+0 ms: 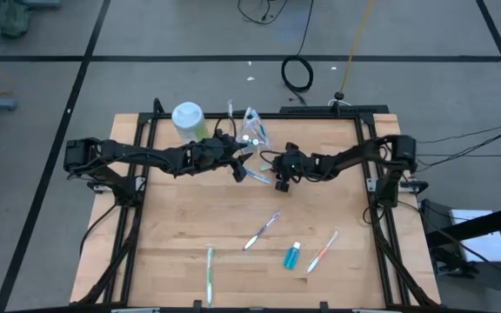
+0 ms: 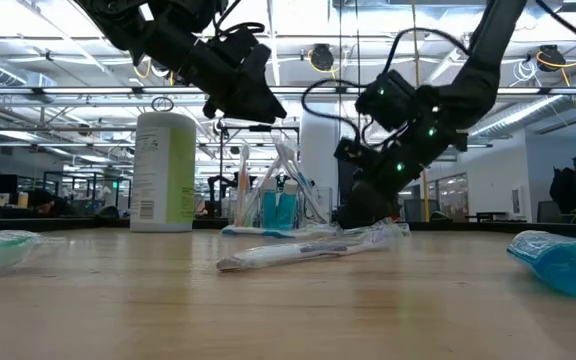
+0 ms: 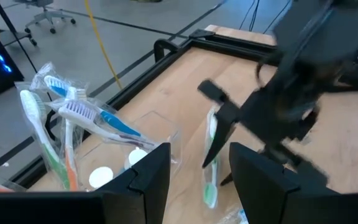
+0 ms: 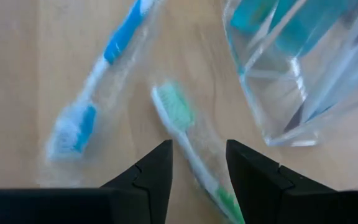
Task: Pick & Place toothbrushing station
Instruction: Put the top green toothbrush into the transparent organizer
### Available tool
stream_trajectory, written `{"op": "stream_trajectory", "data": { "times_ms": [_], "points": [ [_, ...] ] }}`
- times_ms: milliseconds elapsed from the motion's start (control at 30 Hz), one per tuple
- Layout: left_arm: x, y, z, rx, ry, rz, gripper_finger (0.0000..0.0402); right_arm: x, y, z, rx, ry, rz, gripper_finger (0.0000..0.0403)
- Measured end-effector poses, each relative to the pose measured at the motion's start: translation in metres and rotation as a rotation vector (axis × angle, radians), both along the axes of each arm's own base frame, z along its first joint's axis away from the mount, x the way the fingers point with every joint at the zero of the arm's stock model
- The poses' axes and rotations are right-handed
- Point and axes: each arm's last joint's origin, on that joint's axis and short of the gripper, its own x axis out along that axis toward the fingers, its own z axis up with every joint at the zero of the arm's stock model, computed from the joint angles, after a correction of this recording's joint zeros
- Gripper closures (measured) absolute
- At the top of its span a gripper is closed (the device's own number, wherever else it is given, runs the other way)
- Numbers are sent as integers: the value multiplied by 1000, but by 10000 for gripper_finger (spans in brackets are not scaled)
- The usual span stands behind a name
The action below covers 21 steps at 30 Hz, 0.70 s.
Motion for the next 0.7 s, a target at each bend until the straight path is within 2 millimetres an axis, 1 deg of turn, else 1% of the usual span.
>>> {"op": "stream_trajectory", "data": {
  "times_ms": [33,167,267,367,500,700],
  "points": [
    [0,0,0,1,-4,0,231,1,0,-5,1,7,-1,261],
    [0,0,1,1,-7,0,231,2,-1,-12,-27,26,-8,261],
    [0,1,1,1,-7,2,231,1,-1,-14,-39,47,-19,263],
    [0,1,1,2,-7,3,231,0,-1,-15,-33,59,-14,275],
    [0,1,1,3,-13,3,231,-1,-1,-17,-15,72,-2,307],
    [1,1,3,6,-33,3,231,-1,-2,-15,-9,68,0,377]
  ]
}}
